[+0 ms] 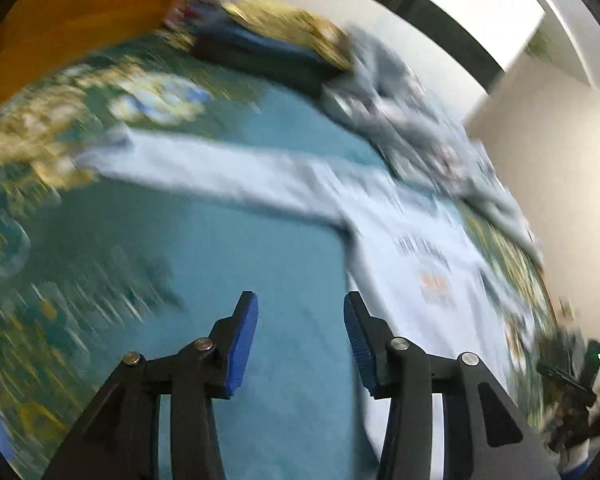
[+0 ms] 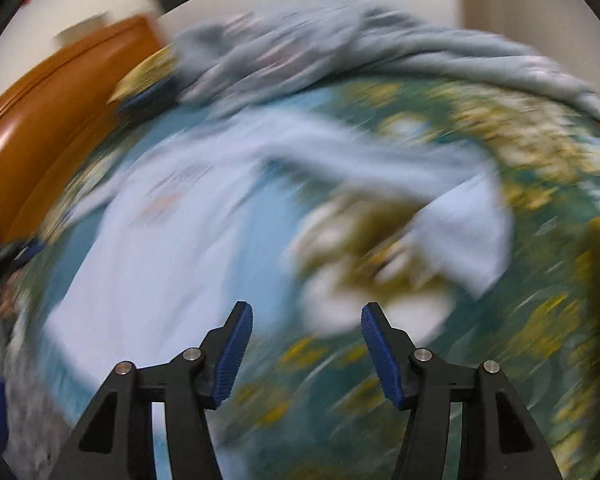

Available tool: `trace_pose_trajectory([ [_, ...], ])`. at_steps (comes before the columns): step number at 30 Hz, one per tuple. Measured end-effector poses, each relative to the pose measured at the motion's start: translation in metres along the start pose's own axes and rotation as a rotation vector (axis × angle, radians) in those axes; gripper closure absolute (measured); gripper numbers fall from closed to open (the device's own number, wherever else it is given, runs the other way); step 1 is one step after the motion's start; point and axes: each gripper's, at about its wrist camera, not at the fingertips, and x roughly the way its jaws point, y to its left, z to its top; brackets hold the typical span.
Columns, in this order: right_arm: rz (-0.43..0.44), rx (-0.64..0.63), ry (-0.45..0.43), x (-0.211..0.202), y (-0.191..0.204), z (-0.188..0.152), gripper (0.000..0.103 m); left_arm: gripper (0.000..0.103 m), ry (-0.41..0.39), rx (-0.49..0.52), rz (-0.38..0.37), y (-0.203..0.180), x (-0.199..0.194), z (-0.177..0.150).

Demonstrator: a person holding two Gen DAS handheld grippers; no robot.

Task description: Fold clothes

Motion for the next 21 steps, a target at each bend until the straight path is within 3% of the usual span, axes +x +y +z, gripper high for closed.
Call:
trace_pose_trajectory([
  [2, 0.073, -0.037, 0.052, 0.009, 0.02, -0.023, 0.042, 0.057, 0.061, 0.023, -0.034, -0.013, 0.007, -0.024],
  [9, 0.148, -0.041, 0.134, 0.029, 0.044, -0.056, 0.043, 0.057, 0.164, 0.075, -0.165, -0.05, 0.012, -0.075],
  [17, 0.214, 0.013, 0.14, 0.032, 0.042, -0.057, 0.071, 0.057, 0.269, 0.131, -0.2, -0.067, 0.03, -0.098],
  [21, 0.236, 0.046, 0.151, 0.035, 0.034, -0.059, 0.076, 0.057, 0.273, 0.11, -0.265, -0.062, 0.027, -0.106],
])
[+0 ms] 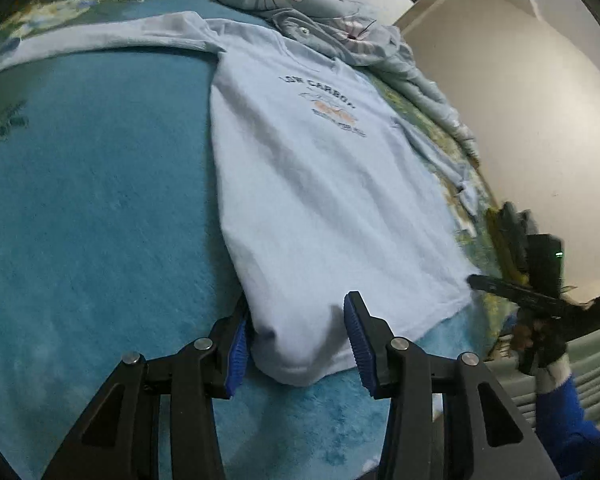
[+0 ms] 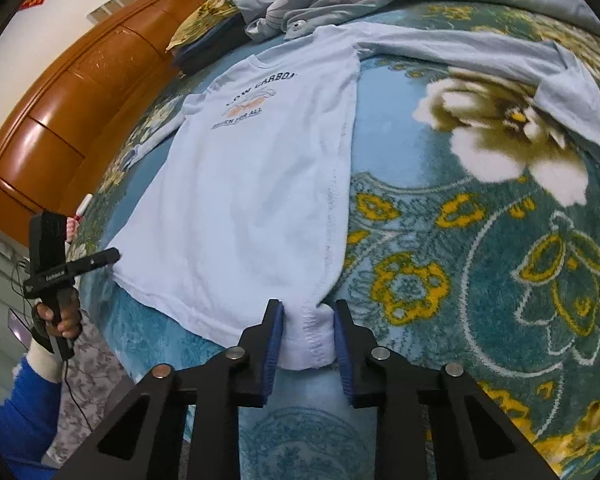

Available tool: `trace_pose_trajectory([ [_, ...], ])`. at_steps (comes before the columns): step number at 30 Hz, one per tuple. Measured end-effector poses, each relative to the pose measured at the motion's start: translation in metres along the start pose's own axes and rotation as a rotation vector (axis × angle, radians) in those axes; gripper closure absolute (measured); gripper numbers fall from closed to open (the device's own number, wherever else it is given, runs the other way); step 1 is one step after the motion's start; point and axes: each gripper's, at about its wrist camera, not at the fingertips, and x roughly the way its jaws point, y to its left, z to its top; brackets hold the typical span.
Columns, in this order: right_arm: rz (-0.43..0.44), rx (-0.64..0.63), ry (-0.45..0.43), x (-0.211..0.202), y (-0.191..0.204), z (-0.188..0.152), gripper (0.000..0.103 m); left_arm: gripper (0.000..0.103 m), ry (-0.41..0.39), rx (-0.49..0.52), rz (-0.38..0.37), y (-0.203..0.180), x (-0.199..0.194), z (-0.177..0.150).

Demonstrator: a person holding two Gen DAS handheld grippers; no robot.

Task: Fold clothes
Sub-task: 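Grasp a sleeve cuff with the right gripper and lift it toward the shirt body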

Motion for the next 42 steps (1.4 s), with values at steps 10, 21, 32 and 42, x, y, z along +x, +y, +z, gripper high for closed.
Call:
trace_pose_trajectory([
  [10, 0.034, -0.01, -0.049, -0.021, 0.013, -0.001, 0.096, 0.098, -0.087, -0.018, 0.024, -0.01, -0.021, -0.009],
  [21, 0.033, 0.01, -0.005, -0.008, 0.008, -0.02, 0.096, 0.098, -0.03, -0.013, 0.107, -0.003, -0.012, -0.03],
  [32, -0.154, -0.047, -0.227, -0.069, -0.014, 0.017, 0.058, 0.051, -0.093, 0.046, 0.245, 0.006, -0.047, -0.021],
  [42, -0.582, -0.099, -0.238, -0.047, -0.081, 0.099, 0.053, 0.047, -0.254, -0.122, 0.307, 0.054, -0.079, 0.01],
])
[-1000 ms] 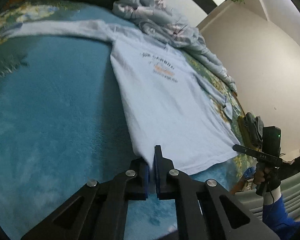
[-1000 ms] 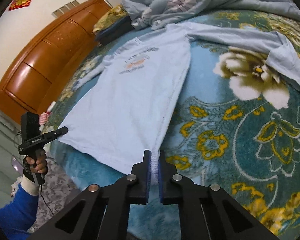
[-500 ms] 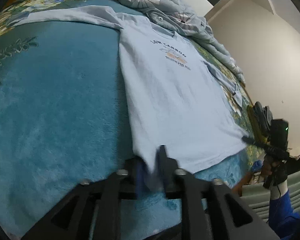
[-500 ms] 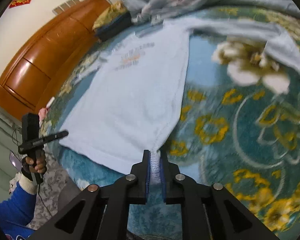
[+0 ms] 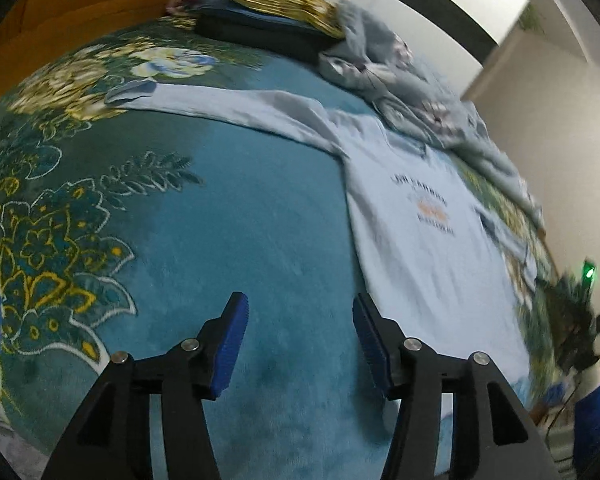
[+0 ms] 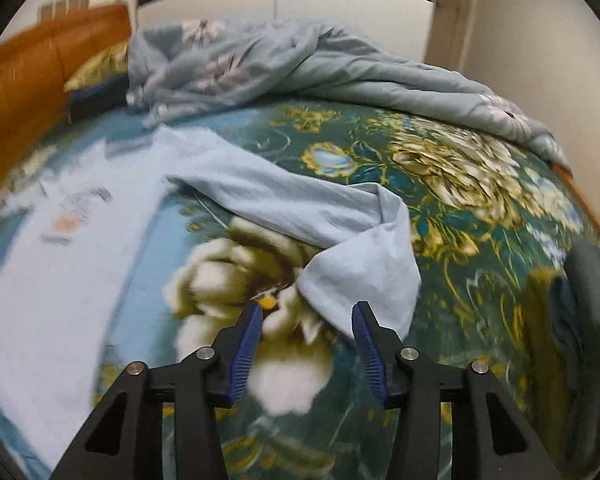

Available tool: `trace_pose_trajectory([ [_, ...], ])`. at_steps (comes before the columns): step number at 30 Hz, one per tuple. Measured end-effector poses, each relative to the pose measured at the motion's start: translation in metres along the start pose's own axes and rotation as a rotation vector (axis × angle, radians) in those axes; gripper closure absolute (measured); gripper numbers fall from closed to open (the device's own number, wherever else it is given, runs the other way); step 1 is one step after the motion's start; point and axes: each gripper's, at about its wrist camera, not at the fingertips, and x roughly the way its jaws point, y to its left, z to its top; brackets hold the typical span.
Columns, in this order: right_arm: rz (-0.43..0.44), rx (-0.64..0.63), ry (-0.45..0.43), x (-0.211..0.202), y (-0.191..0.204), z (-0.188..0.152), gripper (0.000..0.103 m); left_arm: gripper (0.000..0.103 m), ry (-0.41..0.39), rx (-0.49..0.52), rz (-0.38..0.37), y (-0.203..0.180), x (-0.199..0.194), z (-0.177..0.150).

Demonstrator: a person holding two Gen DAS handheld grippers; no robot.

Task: Fold clothes
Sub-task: 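Grasp a sleeve cuff with the right gripper and lift it toward the shirt body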

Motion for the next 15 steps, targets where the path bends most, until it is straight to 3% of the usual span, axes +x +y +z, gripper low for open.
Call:
trace_pose_trajectory([
  [9, -0.038, -0.004, 0.079, 0.044, -0.011, 0.005, 0.053, 0.047, -0.021, -0.042, -0.022, -0.004, 0.026, 0.019],
  [10, -0.035, 0.019, 0.083, 0.046, -0.016, 0.006, 0.057, 0.047, -0.02, -0.042, -0.025, -0.005, 0.028, 0.02],
  [13, -0.056, 0.07, 0.104, 0.047, -0.033, 0.011, 0.095, 0.047, -0.012, -0.038, -0.031, -0.006, 0.037, 0.024],
  [15, -0.028, 0.138, 0.109, 0.043, -0.05, 0.016, 0.098, 0.047, -0.009, -0.036, -0.032, -0.006, 0.04, 0.026],
])
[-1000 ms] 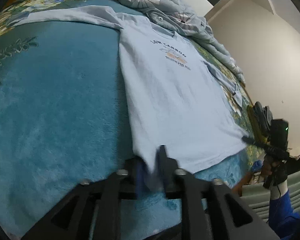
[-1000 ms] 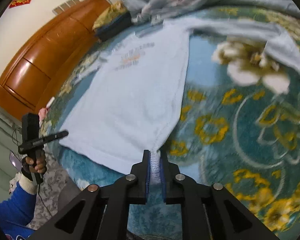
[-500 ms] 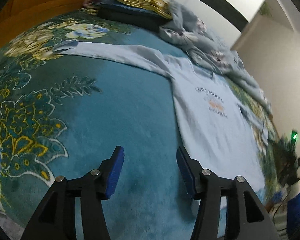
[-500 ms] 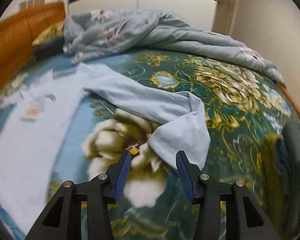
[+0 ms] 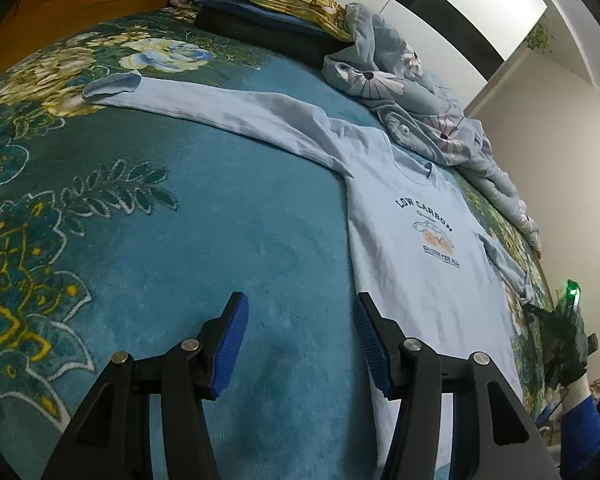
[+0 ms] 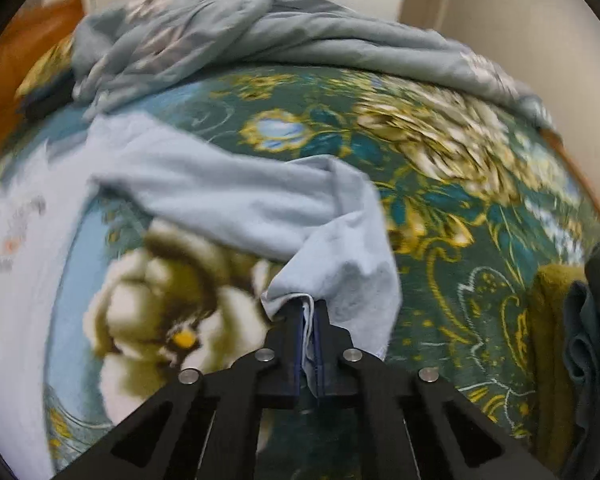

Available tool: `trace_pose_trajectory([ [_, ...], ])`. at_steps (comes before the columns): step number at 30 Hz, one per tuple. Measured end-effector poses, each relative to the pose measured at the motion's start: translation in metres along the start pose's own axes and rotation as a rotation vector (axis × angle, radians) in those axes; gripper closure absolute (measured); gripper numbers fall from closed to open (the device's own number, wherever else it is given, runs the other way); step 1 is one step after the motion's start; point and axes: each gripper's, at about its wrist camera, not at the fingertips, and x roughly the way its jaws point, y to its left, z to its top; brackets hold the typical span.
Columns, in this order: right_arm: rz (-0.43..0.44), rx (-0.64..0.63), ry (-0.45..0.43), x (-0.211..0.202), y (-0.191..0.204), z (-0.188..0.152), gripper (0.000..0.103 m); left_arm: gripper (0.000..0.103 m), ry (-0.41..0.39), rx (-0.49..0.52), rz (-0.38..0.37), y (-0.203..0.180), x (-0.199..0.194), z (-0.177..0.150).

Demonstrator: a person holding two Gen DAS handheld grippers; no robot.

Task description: Fold clothes

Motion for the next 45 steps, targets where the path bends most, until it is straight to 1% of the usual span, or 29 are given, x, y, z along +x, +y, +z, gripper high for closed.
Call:
trace_pose_trajectory([
  [2, 0.046, 0.084, -0.017, -0.013, -0.02, 0.009, 0.099, 0.047, 0.001, 0.001, 0.001, 0.001, 0.003, 0.001],
  [4, 0.083, 0.176, -0.07, -0.035, -0.044, 0.02, 0.099, 0.047, -0.003, 0.001, 0.004, 0.002, 0.004, 0.003],
  [7, 0.186, 0.374, -0.164, -0.074, -0.088, 0.039, 0.099, 0.047, -0.019, -0.002, 0.005, 0.006, 0.003, 0.008],
  [9, 0.252, 0.461, -0.188, -0.09, -0.102, 0.052, 0.099, 0.047, -0.032, -0.015, 0.003, 0.009, 0.002, 0.013],
  [11, 0.345, 0.535, -0.217, -0.109, -0.112, 0.064, 0.099, 0.047, -0.042, -0.024, -0.003, 0.011, 0.002, 0.017],
  [12, 0.392, 0.548, -0.236, -0.122, -0.11, 0.072, 0.099, 0.047, -0.046, -0.028, -0.008, 0.012, 0.001, 0.019],
  [13, 0.411, 0.54, -0.248, -0.132, -0.104, 0.079, 0.099, 0.047, -0.051, -0.032, -0.013, 0.012, 0.001, 0.021],
  [17, 0.489, 0.463, -0.249, -0.165, -0.055, 0.111, 0.099, 0.047, -0.071, -0.057, -0.051, 0.013, 0.003, 0.028],
  [20, 0.561, 0.397, -0.219, -0.171, 0.004, 0.136, 0.099, 0.047, -0.082, -0.077, -0.085, 0.011, 0.006, 0.034],
  [23, 0.634, 0.328, -0.171, -0.161, 0.076, 0.156, 0.099, 0.047, -0.094, -0.09, -0.112, 0.007, 0.008, 0.041],
  [27, 0.734, 0.206, -0.089, -0.131, 0.194, 0.173, 0.099, 0.047, -0.107, -0.082, -0.133, 0.002, 0.008, 0.051],
  [28, 0.741, 0.181, -0.078, -0.124, 0.213, 0.175, 0.099, 0.047, -0.109, -0.077, -0.134, 0.001, 0.007, 0.053],
  [30, 0.748, 0.107, -0.045, -0.105, 0.266, 0.174, 0.099, 0.047, -0.109, -0.066, -0.135, 0.001, 0.007, 0.057],
  [31, 0.749, 0.082, -0.031, -0.095, 0.286, 0.172, 0.099, 0.047, -0.105, -0.061, -0.133, 0.002, 0.008, 0.059],
  [33, 0.754, 0.049, 0.022, -0.065, 0.331, 0.165, 0.099, 0.047, -0.1, -0.056, -0.123, 0.005, 0.011, 0.061],
  [36, 0.757, 0.035, 0.121, -0.016, 0.382, 0.149, 0.099, 0.047, -0.086, -0.055, -0.119, 0.01, 0.017, 0.066],
  [39, 0.734, -0.01, 0.191, 0.022, 0.421, 0.13, 0.099, 0.047, -0.075, -0.04, -0.107, 0.013, 0.025, 0.073],
  [45, 0.704, -0.04, 0.236, 0.06, 0.456, 0.119, 0.099, 0.047, -0.055, -0.007, -0.108, 0.008, 0.042, 0.087],
])
